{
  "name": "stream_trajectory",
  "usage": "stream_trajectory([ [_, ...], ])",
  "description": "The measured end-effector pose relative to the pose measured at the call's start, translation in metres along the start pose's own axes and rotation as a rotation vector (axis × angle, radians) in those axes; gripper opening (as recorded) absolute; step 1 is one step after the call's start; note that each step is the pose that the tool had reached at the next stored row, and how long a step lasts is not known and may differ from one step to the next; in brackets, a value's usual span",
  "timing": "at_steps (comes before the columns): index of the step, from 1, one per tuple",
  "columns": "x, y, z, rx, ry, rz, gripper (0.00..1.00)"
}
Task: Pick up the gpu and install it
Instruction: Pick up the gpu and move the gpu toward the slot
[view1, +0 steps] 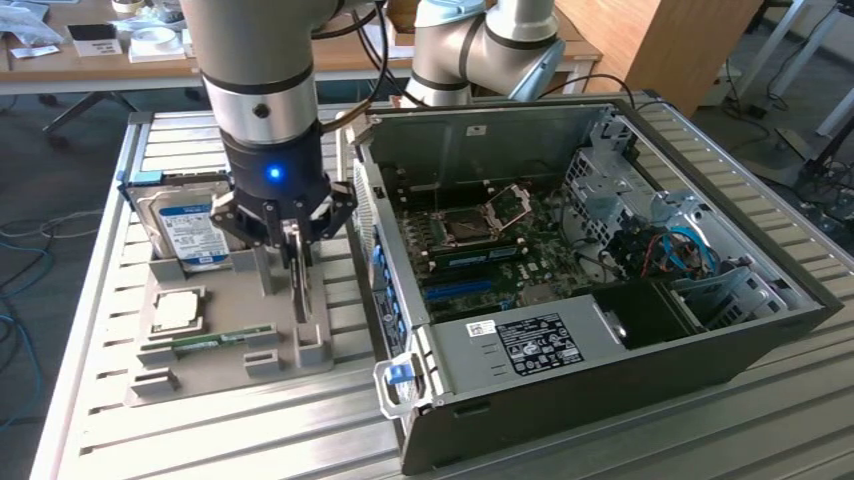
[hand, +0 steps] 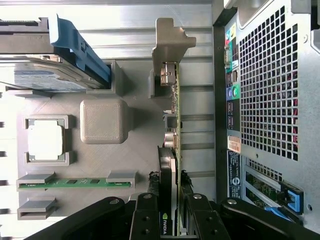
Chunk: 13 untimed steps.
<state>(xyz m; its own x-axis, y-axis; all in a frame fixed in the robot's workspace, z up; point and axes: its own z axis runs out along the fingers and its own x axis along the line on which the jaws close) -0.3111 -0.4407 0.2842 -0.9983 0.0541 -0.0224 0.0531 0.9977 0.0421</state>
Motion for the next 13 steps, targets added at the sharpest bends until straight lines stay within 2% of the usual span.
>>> stream_trajectory([
  [6, 0.000, 0.0003, -0.0069, -0.0004, -0.0004, 0.000, 0.27],
  [13, 0.000, 0.0009, -0.0198, -0.0003, -0.0003, 0.000, 0.27],
])
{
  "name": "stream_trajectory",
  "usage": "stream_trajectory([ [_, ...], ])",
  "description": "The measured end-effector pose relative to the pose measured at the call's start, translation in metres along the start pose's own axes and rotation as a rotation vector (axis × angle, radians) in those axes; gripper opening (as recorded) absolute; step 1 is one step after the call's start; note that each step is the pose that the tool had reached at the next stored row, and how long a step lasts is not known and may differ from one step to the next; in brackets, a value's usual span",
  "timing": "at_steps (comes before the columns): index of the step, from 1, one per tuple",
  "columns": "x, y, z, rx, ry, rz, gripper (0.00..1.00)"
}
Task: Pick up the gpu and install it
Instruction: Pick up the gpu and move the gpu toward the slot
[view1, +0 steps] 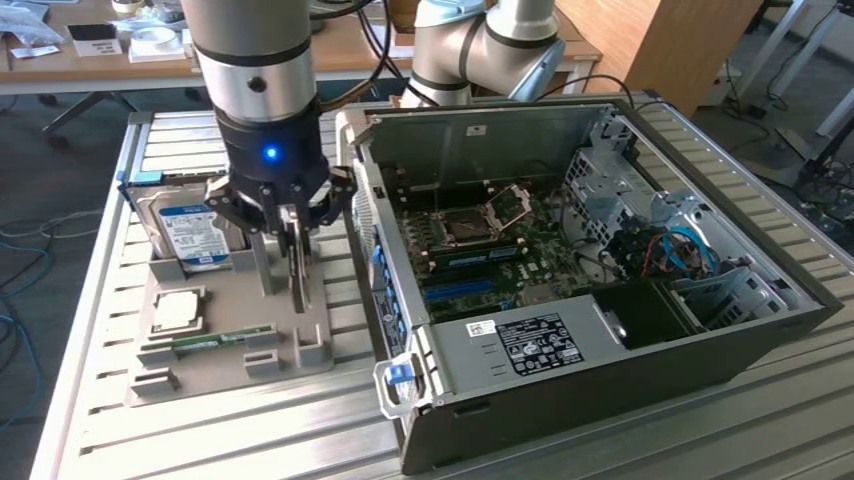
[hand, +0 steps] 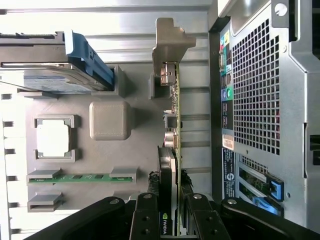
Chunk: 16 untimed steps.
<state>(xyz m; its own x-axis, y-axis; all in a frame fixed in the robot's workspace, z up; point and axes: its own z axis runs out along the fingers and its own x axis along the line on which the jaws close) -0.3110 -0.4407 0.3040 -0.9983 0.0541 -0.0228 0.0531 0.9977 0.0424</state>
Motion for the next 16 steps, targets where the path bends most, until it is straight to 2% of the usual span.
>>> stream_trajectory([
  [16, -0.001, 0.0013, -0.0300, 0.0000, 0.0000, 0.000, 0.27],
])
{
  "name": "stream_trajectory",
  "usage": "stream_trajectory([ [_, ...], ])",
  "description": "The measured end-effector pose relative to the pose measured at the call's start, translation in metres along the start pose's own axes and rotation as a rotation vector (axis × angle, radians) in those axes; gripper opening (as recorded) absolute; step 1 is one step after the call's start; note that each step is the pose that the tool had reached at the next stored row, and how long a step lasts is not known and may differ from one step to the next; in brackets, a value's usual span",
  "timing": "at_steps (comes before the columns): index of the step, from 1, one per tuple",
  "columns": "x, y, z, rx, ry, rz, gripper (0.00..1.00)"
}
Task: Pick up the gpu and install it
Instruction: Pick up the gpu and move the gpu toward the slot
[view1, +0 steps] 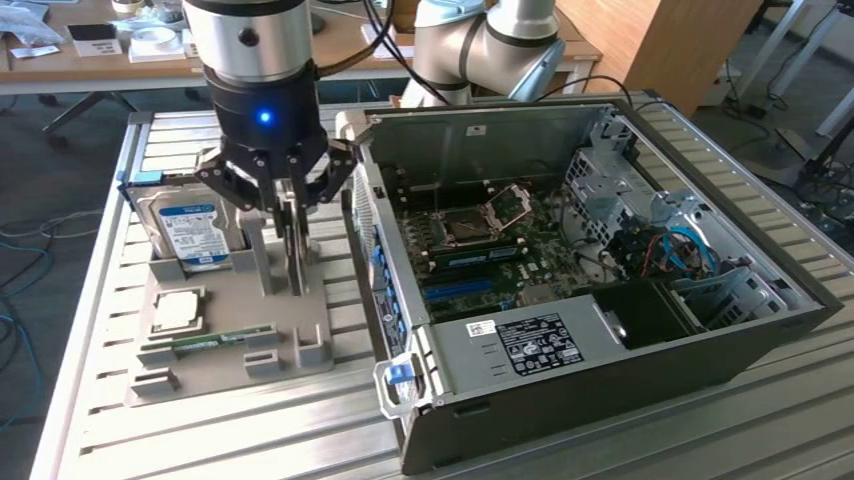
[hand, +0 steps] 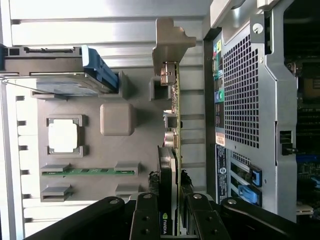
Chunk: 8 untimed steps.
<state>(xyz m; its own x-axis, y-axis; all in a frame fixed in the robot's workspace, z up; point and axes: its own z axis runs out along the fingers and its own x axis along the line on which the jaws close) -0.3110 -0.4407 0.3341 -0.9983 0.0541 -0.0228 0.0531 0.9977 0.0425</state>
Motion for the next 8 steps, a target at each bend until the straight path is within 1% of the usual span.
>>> stream_trajectory([
  [8, -0.0002, 0.0004, -0.0081, 0.0001, 0.0001, 0.000, 0.27],
])
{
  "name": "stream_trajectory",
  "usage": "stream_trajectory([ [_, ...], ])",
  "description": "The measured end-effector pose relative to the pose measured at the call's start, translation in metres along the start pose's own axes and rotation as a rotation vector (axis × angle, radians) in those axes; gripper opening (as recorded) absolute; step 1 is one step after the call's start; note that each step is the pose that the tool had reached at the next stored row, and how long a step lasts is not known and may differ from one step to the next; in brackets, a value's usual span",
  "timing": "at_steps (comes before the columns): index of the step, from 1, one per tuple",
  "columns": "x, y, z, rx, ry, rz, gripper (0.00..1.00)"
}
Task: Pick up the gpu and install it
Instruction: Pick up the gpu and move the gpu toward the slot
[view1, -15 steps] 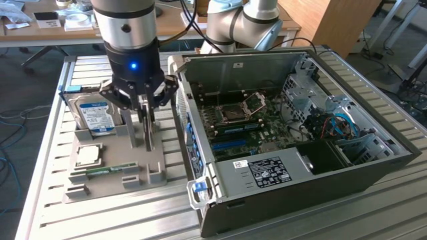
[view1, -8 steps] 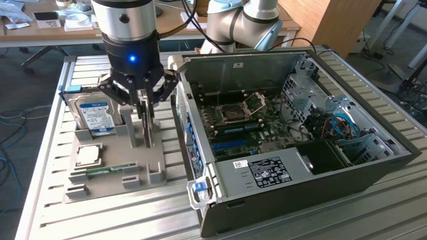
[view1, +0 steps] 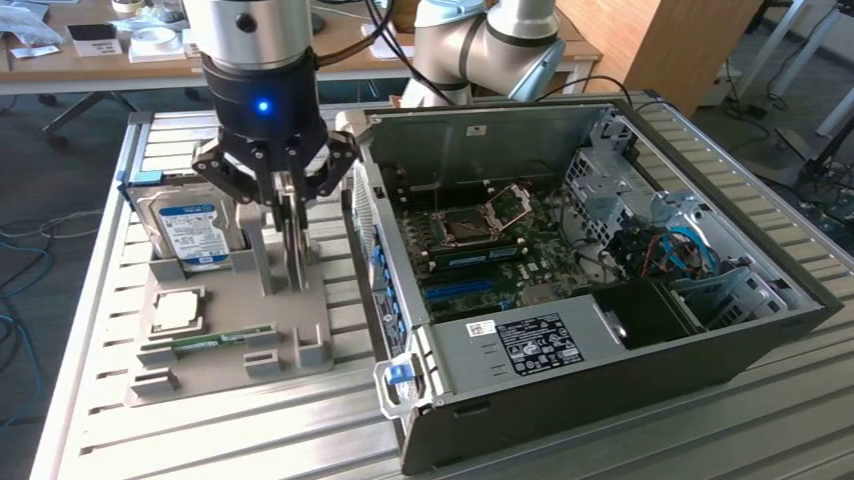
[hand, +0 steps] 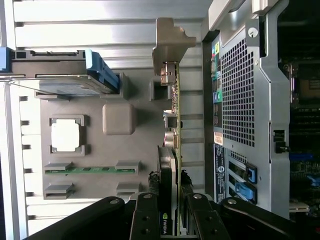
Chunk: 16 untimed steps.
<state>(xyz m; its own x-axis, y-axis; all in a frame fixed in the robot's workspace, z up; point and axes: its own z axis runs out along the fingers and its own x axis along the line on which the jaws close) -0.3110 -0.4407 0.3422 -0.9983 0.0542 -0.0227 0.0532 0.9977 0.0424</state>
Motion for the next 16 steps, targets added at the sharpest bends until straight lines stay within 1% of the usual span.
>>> stream_trajectory([
  [16, 0.000, 0.0008, -0.0191, -0.0001, -0.0002, 0.000, 0.27],
])
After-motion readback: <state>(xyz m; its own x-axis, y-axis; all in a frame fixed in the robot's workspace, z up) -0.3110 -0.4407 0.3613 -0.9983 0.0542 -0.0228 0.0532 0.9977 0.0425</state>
